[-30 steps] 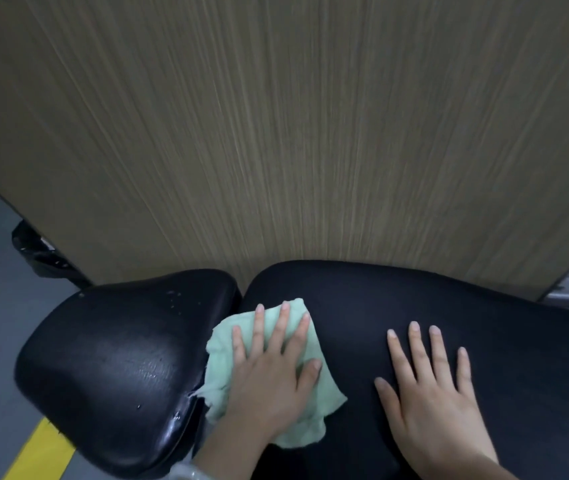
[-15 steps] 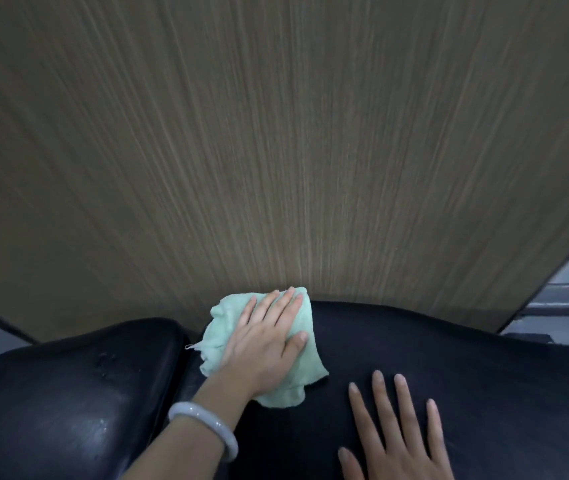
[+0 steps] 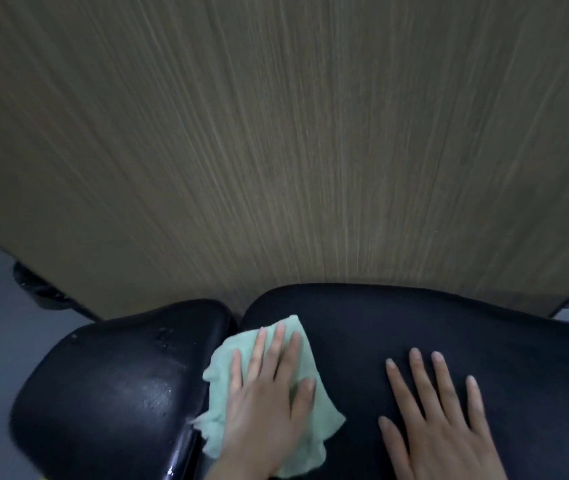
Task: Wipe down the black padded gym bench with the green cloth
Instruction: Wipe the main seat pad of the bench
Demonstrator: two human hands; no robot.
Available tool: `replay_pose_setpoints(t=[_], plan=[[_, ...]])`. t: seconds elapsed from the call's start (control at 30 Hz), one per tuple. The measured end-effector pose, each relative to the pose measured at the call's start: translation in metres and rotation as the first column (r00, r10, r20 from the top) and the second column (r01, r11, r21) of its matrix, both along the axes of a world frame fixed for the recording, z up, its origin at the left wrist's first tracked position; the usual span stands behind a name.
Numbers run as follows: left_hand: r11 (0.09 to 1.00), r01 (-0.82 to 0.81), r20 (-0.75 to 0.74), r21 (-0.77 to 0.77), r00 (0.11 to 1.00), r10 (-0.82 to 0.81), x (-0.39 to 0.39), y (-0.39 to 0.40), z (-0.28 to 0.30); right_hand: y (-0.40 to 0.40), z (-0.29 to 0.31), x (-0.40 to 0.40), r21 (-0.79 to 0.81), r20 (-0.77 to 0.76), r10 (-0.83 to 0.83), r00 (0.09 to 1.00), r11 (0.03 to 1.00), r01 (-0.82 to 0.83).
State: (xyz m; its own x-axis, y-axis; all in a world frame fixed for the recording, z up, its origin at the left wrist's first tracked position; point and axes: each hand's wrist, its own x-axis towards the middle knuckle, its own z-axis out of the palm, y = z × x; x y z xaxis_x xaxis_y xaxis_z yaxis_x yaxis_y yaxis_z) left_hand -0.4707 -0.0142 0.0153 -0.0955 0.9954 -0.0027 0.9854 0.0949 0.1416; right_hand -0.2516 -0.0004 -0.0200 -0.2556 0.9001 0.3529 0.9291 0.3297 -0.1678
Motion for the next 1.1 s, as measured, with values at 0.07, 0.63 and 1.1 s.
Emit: replay_pose_setpoints(t=[0.07, 0.63, 1.1], plan=[[1.000, -0.009, -0.015, 0.012, 1.000, 0.010, 0.003, -0.021, -0.002, -0.002, 0.002, 0.000, -0.012, -0.005, 0.002, 1.000, 1.000, -0.002], [0.986, -0.147, 0.019, -0.074, 0.989, 0.149, -0.010, 0.063, 0.008, -0.001, 0.007, -0.001, -0.071, 0.002, 0.006, 1.000, 0.997, -0.006], [0.978, -0.187, -0.034, 0.090, 0.981, 0.191, 0.029, -0.062, -0.015, -0.012, 0.024, 0.002, -0.215, 0.160, -0.014, 0.987, 0.975, 0.048]])
